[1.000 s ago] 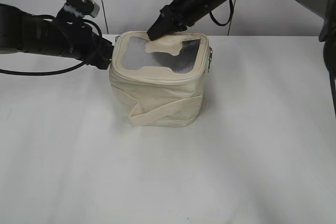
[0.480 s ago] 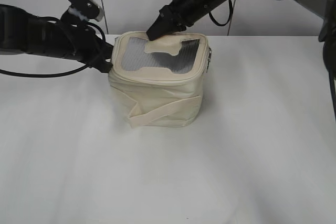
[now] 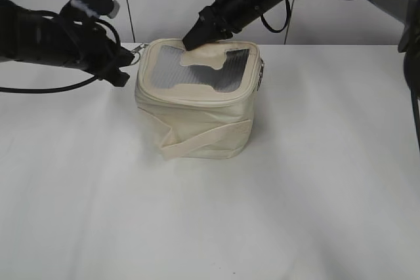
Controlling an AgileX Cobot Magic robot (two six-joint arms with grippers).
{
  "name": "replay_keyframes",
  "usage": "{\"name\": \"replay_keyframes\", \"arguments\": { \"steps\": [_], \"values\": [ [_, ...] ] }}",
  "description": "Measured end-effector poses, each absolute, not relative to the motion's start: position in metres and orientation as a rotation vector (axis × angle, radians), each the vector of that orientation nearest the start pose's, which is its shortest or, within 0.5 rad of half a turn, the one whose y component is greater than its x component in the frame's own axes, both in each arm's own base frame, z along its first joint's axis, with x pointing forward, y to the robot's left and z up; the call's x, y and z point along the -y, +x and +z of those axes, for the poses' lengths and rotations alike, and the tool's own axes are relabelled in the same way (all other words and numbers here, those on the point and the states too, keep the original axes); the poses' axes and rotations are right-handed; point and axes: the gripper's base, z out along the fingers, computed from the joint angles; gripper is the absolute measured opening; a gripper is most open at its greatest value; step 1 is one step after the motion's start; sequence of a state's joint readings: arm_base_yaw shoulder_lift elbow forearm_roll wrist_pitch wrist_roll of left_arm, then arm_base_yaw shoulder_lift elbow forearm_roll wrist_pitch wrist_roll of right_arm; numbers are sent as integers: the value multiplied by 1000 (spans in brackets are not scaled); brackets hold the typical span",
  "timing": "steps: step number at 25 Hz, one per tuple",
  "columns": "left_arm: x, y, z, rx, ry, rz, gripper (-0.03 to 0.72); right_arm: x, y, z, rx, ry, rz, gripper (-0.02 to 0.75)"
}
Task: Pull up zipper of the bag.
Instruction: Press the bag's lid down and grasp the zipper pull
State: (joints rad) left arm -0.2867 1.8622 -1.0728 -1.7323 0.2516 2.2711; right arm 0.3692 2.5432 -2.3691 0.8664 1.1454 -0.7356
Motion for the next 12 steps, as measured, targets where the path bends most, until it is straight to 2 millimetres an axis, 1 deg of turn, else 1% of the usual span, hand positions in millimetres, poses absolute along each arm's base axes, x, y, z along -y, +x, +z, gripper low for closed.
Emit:
{"name": "replay_keyframes", "arguments": {
  "steps": [5,12],
  "values": [
    [127,350,183,-2000,1001,-153,10,-255,480,194,-2253,-1042,1027,41],
    [124,329,194,-1982,989,-201,9,-256,480,194,-2252,-1037,1033,41]
  ]
}}
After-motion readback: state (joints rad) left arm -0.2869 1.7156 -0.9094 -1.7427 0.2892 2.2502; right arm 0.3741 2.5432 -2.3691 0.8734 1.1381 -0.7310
